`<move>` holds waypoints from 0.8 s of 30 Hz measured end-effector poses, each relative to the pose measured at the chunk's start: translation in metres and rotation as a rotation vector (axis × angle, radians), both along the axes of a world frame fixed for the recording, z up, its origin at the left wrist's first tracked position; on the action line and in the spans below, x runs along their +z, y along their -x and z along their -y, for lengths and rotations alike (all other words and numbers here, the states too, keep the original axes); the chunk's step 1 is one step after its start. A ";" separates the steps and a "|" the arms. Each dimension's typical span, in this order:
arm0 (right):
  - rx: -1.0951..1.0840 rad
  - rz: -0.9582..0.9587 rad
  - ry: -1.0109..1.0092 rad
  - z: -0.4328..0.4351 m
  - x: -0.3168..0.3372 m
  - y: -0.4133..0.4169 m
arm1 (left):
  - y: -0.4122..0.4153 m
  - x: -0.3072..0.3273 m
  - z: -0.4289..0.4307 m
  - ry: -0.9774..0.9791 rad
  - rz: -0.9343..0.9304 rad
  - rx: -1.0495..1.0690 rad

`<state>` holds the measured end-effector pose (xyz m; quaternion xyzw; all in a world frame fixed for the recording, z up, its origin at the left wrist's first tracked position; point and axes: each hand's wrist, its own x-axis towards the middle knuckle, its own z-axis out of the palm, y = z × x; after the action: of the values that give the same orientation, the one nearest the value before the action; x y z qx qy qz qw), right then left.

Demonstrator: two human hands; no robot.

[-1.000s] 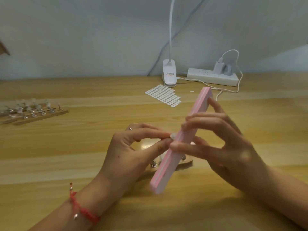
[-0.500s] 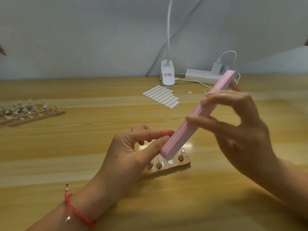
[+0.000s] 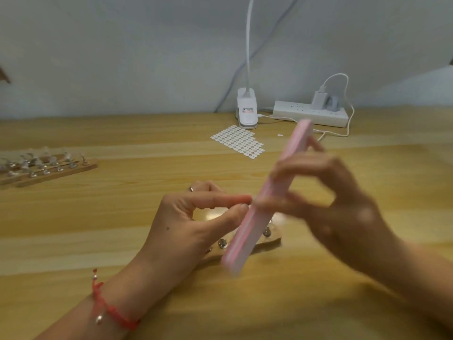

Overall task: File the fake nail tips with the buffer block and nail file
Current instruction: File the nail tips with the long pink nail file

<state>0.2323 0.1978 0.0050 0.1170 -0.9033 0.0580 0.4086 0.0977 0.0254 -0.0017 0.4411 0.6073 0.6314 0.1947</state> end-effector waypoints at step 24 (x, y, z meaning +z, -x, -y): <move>0.167 0.084 -0.151 0.032 -0.015 -0.005 | 0.001 -0.001 -0.002 -0.007 0.032 0.012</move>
<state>0.2372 0.1660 -0.0095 0.2199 -0.9086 0.0285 0.3540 0.0967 0.0279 -0.0027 0.4279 0.6045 0.6418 0.1988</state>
